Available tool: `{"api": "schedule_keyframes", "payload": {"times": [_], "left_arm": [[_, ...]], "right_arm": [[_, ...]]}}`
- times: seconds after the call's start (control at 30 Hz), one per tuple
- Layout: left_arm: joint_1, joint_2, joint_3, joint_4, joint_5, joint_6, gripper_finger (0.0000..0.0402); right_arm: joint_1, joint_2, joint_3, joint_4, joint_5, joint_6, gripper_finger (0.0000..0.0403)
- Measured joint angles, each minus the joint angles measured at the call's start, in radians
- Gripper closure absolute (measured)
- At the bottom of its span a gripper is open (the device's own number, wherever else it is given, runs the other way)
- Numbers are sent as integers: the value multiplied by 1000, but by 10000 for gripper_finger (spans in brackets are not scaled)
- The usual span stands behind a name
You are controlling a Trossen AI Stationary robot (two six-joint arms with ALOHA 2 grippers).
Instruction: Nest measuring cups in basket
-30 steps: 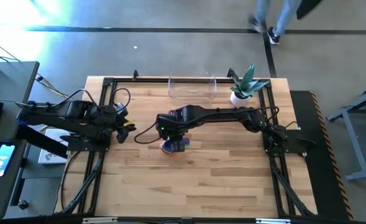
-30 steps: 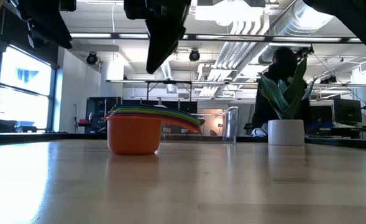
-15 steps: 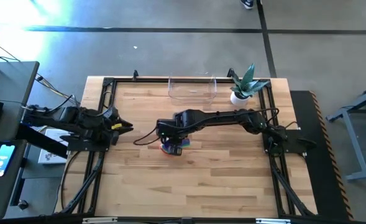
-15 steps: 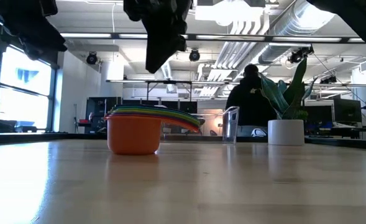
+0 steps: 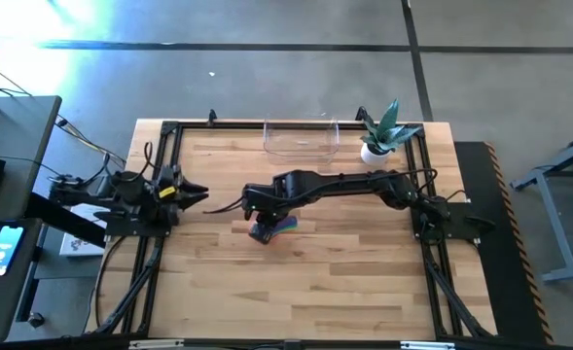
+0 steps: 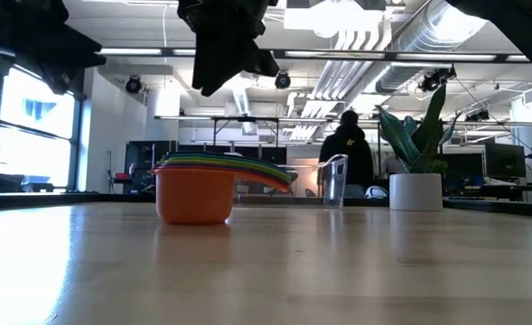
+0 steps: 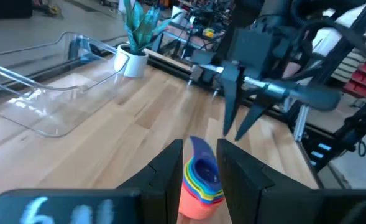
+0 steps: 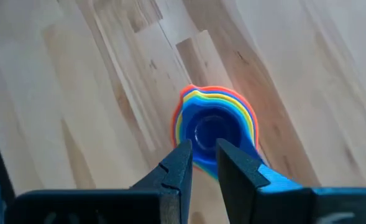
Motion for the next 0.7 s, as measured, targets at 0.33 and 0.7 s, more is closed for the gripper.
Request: {"api": "schedule_keyframes", "payload": {"times": [0.33, 0.7], "left_arm": [[0, -55, -140, 119, 23, 116, 312], [-1, -49, -240, 236, 45, 184, 312]], "right_arm": [[26, -16, 0, 14, -54, 152, 339], [57, -19, 0, 30, -51, 228, 339]]}}
